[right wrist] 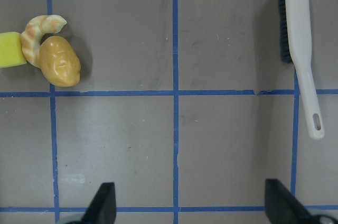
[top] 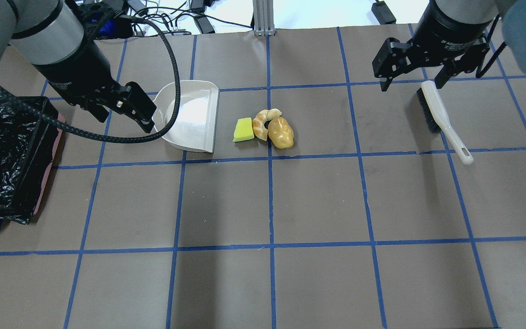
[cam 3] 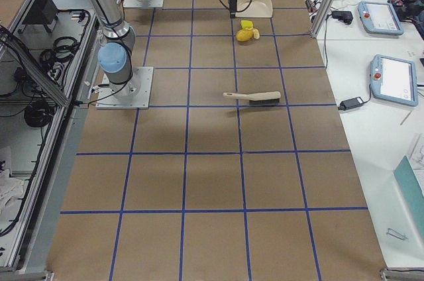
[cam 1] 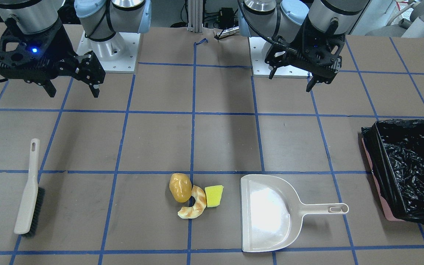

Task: Sweep and dump trash into bin
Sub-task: 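Grasp the white dustpan with the left gripper while the right grasps the brush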

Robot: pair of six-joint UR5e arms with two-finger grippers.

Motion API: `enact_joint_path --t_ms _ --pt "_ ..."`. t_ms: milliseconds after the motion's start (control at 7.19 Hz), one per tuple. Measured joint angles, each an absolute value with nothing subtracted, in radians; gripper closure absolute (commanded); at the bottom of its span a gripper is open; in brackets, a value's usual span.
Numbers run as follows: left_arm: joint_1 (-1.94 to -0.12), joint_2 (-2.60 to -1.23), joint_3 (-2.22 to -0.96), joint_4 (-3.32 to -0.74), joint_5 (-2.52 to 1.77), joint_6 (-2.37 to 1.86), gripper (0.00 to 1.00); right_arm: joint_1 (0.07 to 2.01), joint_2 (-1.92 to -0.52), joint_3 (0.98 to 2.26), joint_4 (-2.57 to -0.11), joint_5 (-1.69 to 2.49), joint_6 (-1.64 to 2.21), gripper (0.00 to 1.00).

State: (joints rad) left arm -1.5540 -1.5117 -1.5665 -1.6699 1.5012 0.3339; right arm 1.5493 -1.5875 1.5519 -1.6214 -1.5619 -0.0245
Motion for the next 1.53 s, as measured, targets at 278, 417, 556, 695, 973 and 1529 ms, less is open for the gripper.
enact_joint_path --t_ms 278,417,556,695,973,1529 --pt "-1.557 -1.529 -1.526 -1.647 1.532 0.243 0.0 1.546 -1.585 1.551 -1.626 -1.562 -0.026 0.0" --pt "-1.557 -1.536 -1.519 -1.628 1.542 0.216 0.0 1.543 -1.585 1.55 -1.631 -1.561 -0.026 0.0" --pt "-1.555 -1.546 -1.521 -1.612 1.543 0.212 0.0 1.54 -1.586 1.548 -1.627 -1.561 -0.023 0.0" --pt "-1.551 -1.571 -1.524 -1.575 1.542 0.254 0.0 1.536 -1.584 1.548 -1.586 -1.562 -0.02 0.0" --pt "-1.512 -1.647 -1.53 -1.481 1.544 0.547 0.0 1.505 -1.555 1.551 -1.528 -1.577 -0.018 0.0" --pt "-1.383 -1.831 -1.522 -1.292 1.537 1.029 0.0 1.333 -1.404 1.631 -1.728 -1.668 -0.156 0.01"
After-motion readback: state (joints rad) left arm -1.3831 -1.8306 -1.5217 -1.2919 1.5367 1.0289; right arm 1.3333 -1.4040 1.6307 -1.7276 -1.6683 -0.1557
